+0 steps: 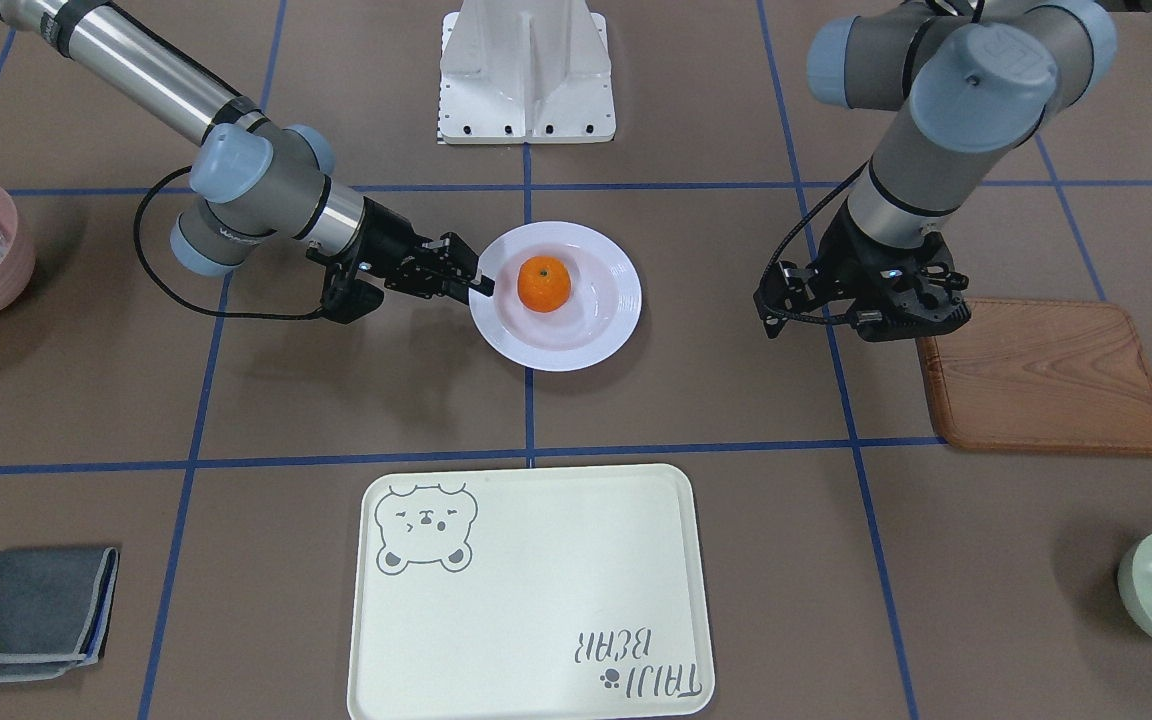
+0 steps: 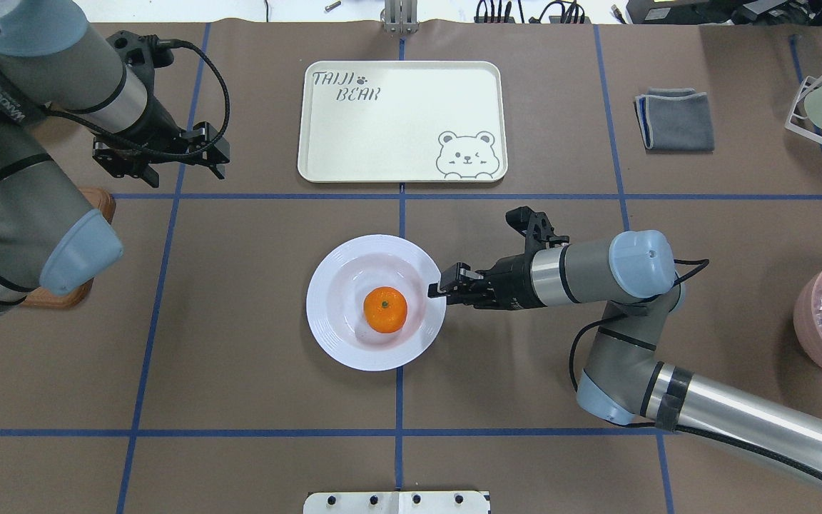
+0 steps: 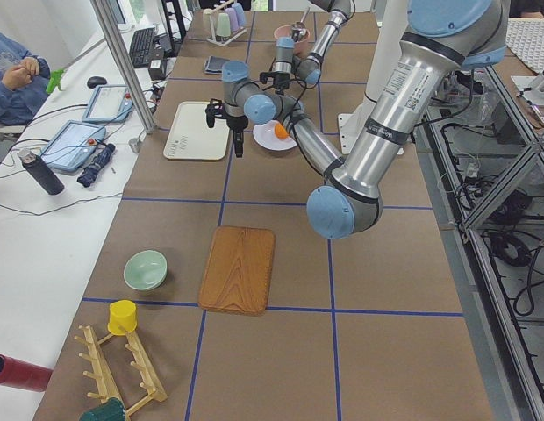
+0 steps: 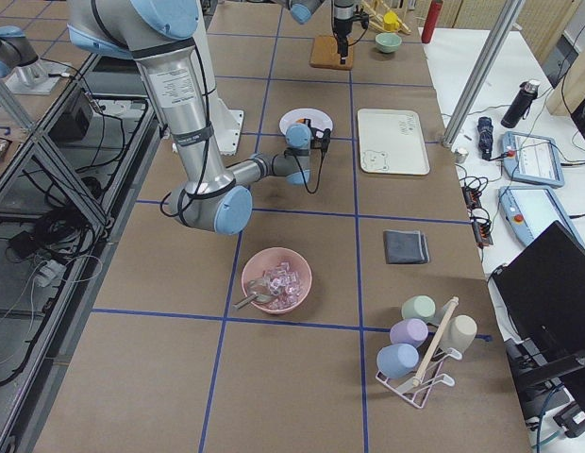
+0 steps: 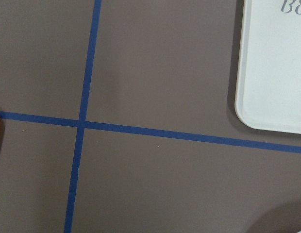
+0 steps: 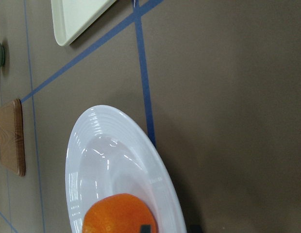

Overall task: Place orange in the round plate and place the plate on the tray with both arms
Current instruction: 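Close the right gripper on the rim of the white plate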

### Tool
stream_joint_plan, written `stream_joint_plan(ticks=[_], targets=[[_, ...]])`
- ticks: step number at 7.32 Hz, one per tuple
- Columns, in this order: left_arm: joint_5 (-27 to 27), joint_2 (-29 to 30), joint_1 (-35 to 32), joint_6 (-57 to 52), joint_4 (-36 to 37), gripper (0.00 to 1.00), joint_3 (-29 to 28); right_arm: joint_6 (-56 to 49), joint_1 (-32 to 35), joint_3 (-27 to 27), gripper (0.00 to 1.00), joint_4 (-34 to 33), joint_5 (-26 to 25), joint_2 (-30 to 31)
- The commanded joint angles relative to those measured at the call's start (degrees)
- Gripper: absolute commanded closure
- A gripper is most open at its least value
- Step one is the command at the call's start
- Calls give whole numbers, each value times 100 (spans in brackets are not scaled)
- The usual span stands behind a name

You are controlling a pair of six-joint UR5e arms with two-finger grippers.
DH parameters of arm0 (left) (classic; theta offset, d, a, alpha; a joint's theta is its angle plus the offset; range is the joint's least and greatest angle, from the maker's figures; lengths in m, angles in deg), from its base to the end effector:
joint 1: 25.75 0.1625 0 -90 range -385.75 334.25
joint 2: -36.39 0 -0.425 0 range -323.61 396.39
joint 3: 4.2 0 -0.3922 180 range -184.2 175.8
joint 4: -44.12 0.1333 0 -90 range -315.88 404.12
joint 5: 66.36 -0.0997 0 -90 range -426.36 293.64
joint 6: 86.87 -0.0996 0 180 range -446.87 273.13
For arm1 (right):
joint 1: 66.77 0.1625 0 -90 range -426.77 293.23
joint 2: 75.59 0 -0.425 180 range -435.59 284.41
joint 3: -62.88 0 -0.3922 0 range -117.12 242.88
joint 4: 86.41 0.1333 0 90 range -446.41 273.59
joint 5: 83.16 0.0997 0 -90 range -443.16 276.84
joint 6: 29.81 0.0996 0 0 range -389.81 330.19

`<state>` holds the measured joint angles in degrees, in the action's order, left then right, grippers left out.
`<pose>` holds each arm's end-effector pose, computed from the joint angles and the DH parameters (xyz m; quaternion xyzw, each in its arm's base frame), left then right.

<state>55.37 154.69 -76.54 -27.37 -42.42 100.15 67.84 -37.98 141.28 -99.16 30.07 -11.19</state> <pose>0.3297 -0.5321 0.2736 0.0147 0.4125 -0.0694 0.9082 -0.5275 -0.3971 0.3492 -0.0100 -0.7141 0.0775 0.6957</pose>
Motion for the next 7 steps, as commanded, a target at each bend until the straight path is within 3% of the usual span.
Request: stream_joint_plan(ticks=[1, 2, 5, 7], targets=[[0, 0, -10, 0, 6, 2, 33, 0, -6, 25, 97, 9, 6, -15], [0, 0, -27, 0, 6, 2, 33, 0, -14, 17, 97, 9, 6, -24], [0, 0, -27, 0, 14, 2, 33, 0, -76, -10, 36, 9, -20, -24], [0, -9, -27, 0, 14, 2, 33, 0, -120, -10, 31, 0, -38, -24]])
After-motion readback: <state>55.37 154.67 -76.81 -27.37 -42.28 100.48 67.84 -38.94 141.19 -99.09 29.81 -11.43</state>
